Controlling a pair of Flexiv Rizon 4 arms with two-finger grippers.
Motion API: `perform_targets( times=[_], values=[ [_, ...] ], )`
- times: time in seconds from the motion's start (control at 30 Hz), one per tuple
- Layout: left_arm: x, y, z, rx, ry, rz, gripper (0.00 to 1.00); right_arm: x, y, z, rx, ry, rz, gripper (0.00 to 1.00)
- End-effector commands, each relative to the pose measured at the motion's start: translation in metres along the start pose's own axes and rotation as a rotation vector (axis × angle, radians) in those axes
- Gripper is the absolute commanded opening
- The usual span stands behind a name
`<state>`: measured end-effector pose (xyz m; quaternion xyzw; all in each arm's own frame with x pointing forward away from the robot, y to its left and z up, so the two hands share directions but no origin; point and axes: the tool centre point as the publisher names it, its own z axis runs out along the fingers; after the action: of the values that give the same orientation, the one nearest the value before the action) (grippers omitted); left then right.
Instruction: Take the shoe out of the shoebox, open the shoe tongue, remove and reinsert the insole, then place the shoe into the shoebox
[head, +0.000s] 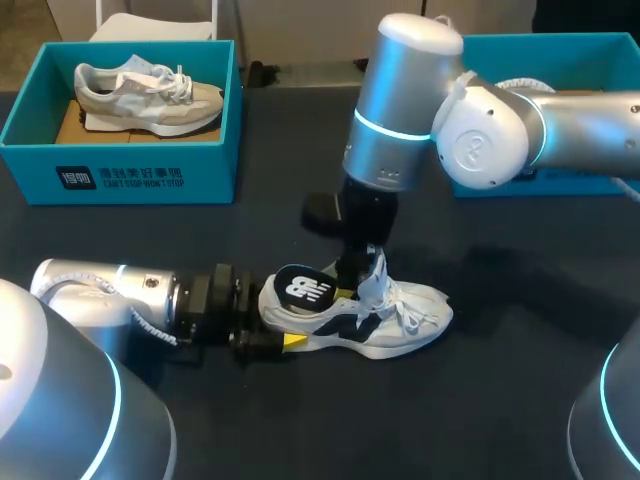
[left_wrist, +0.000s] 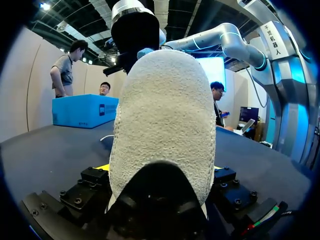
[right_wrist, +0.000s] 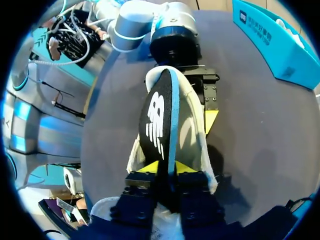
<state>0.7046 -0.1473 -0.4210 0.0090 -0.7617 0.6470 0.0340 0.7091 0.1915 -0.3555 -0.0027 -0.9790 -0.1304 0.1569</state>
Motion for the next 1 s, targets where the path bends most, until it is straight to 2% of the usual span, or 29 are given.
perform_targets(
  times=[0.03,0.2,0.47,0.83,1.0],
  values=[
    [0.000,0.000,0.001,0.000,-0.003,0.000,0.00,0.006,-0.005,0.000,-0.006,-0.008,-0.013,0.00],
    [0.000,0.000,0.001,0.000,-0.003,0.000,0.00,0.011,-0.012,-0.004,-0.040,-0.019,-0.088,0.00],
    [0.000,0.000,0.001,0.000,-0.003,0.000,0.00,0.013,-0.008,-0.015,-0.032,-0.011,-0.170,0.00],
    [0.000,0.000,0.001,0.000,-0.003,0.000,0.00,0.000,0.027,-0.012,0.035,0.065,-0.275,0.00],
    [0.000,0.000,0.001,0.000,-0.003,0.000,0.00,-0.001,0.038,-0.006,0.039,0.096,-0.297,0.00]
  ],
)
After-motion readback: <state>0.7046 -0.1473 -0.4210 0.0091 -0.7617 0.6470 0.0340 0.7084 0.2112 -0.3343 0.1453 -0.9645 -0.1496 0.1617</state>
